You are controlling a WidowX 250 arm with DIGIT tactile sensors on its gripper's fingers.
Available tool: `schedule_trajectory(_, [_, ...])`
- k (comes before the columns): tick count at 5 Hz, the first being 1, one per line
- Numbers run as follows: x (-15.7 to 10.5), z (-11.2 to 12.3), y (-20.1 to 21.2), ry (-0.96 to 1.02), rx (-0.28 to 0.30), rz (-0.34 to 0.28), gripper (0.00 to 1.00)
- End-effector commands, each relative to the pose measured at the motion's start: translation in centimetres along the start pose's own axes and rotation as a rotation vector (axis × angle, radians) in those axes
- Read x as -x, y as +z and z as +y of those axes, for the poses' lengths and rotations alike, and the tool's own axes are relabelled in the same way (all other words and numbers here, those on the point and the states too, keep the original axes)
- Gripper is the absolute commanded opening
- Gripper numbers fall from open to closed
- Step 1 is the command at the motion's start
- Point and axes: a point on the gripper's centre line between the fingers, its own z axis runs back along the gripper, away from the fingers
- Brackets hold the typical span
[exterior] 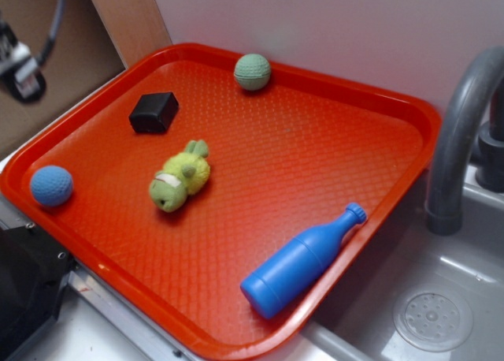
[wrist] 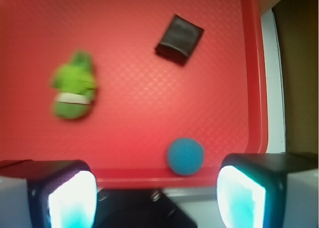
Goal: Grab the blue ball.
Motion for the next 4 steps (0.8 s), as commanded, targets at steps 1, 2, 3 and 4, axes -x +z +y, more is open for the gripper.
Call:
schedule_trajectory(1, [1.5, 3.0, -9.5, -0.088, -0.039, 0.09, 1.0])
schedule_trajectory(2, [2.8, 2.6, -12.3, -0.106, -0.084, 0.195, 1.0])
schedule_trajectory(3, [3.8, 1.5, -12.8, -0.141, -0.113, 0.202, 0.0])
schedule_trajectory(4, [3.0, 0.8, -11.2, -0.14, -0.098, 0.163, 0.0])
